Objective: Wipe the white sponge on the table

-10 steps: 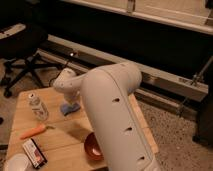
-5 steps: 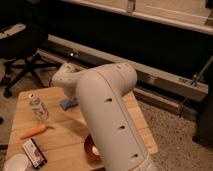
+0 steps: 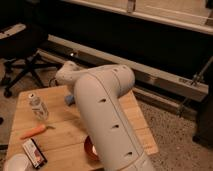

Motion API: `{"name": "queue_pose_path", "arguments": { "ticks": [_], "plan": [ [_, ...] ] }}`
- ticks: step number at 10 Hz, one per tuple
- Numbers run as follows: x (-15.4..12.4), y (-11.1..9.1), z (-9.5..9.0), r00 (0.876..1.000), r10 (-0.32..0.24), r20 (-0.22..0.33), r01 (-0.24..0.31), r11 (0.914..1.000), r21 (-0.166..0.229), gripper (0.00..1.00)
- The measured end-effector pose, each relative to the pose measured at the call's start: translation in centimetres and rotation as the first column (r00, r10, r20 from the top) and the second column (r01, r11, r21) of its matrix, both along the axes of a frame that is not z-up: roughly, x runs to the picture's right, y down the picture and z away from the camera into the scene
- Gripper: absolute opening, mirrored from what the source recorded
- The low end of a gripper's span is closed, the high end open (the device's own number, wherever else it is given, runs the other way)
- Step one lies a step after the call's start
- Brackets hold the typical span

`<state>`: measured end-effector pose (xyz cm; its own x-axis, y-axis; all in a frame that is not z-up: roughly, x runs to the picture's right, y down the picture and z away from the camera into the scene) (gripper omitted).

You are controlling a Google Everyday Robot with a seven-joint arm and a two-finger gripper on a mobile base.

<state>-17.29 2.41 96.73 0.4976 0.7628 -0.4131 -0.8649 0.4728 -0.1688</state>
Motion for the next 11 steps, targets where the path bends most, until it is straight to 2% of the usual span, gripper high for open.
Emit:
{"name": "queue_pose_path", "arguments": {
  "ticks": [2, 8, 11],
  "plan": [
    [2.1, -0.8, -0.1, 0.999, 0.028, -0.025, -0.028, 0.9996, 0.002, 0.15],
    [8.3, 0.0, 0.0, 0.991, 0.059, -0.121, -0.062, 0.9978, -0.022, 0.15],
    [11.8, 0.0, -1.0, 0.984, 0.076, -0.161, -0.081, 0.9965, -0.021, 0.15]
  ]
}}
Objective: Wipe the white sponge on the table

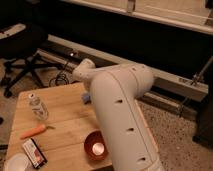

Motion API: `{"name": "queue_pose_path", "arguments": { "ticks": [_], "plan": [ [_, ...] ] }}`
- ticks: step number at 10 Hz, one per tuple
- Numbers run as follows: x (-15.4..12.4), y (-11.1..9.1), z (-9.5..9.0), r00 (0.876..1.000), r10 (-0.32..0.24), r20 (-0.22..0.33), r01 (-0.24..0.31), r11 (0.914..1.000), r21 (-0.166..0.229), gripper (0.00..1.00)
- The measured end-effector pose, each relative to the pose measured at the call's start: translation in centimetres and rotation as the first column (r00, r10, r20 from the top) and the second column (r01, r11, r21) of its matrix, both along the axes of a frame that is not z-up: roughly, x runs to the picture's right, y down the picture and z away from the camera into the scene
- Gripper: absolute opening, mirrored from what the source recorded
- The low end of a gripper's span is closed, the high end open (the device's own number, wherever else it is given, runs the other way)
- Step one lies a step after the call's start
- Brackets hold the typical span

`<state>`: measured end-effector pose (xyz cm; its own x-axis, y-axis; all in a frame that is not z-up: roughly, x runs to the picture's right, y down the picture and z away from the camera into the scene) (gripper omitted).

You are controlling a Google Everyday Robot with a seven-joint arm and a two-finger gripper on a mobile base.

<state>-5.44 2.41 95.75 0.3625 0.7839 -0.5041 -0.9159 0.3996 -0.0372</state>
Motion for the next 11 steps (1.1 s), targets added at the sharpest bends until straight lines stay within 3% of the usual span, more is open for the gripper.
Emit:
{"name": "queue_pose_path", "arguments": {
  "ticks": [2, 4, 11],
  "plan": [
    [2.0, 0.4, -1.1, 1.0, 0.006, -0.017, -0.006, 1.0, -0.007, 0.15],
    [3.1, 2.3, -2.1, 1.0, -0.006, -0.018, 0.005, 0.9995, -0.03, 0.15],
    [1.1, 8.7, -6.5, 0.989, -0.121, 0.081, 0.128, 0.9877, -0.09, 0.15]
  ]
}}
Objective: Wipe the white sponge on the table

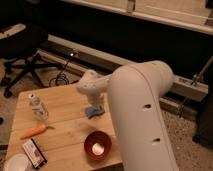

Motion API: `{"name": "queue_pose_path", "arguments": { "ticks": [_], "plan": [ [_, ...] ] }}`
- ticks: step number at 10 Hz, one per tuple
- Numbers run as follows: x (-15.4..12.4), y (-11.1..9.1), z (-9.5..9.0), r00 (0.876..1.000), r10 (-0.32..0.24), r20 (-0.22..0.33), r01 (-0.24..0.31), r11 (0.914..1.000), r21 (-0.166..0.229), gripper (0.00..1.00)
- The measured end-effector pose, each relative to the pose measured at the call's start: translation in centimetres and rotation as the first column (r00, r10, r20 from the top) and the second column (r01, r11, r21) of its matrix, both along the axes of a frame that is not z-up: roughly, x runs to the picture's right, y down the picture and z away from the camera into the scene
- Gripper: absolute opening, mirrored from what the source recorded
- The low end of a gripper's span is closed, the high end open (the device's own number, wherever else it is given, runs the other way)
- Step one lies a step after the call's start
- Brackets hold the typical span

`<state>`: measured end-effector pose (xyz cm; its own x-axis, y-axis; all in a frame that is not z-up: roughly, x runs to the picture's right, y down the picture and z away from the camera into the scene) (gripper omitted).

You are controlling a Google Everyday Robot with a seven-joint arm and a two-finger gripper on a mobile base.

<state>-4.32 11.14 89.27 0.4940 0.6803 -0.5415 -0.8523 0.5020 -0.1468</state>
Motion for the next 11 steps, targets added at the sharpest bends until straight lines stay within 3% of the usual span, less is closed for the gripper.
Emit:
{"name": "queue_pose_path", "arguments": {
  "ticks": [2, 5, 7, 11],
  "plan": [
    [-1.3, 1.2, -1.2, 0.999, -0.027, 0.043, 0.027, 0.9996, -0.01, 0.15],
    [-5.9, 2.8, -2.6, 0.987, -0.077, 0.144, 0.08, 0.9965, -0.021, 0.15],
    [-9.0, 3.3, -2.7, 0.974, -0.106, 0.201, 0.112, 0.9936, -0.019, 0.15],
    [-13.7, 2.9, -1.8, 0.954, -0.142, 0.265, 0.149, 0.9888, -0.005, 0.15]
  ]
}}
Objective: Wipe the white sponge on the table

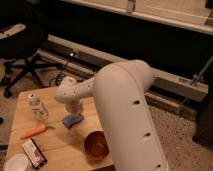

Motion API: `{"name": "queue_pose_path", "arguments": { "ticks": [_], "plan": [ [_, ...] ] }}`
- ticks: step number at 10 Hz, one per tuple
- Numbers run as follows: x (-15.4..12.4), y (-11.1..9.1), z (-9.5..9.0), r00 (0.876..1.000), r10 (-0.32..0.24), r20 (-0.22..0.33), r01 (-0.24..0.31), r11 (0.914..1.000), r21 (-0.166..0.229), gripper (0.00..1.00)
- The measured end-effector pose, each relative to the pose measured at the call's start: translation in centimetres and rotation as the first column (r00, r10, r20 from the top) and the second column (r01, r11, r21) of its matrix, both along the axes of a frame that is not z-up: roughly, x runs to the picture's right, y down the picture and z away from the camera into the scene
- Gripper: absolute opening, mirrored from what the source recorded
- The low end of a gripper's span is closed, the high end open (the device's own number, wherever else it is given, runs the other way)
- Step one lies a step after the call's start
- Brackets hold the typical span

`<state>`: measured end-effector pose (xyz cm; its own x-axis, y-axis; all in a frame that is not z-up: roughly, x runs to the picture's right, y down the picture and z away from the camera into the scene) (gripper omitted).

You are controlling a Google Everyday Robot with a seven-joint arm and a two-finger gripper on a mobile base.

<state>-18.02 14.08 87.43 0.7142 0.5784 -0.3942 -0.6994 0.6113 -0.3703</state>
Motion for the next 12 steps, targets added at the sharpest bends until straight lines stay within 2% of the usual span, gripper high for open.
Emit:
{"name": "queue_pose_path", "arguments": {
  "ticks": [3, 5, 7, 12],
  "plan": [
    [-3.7, -2.0, 1.2, 0.999, -0.003, 0.041, 0.002, 0.9996, 0.027, 0.15],
    [-5.0, -3.6, 1.8, 0.999, -0.002, 0.053, 0.0, 0.9989, 0.047, 0.15],
    [-5.6, -5.5, 2.9, 0.999, 0.004, 0.047, -0.007, 0.9976, 0.068, 0.15],
    [-5.0, -10.3, 6.1, 0.998, 0.054, -0.01, -0.053, 0.9921, 0.114, 0.15]
  ]
}}
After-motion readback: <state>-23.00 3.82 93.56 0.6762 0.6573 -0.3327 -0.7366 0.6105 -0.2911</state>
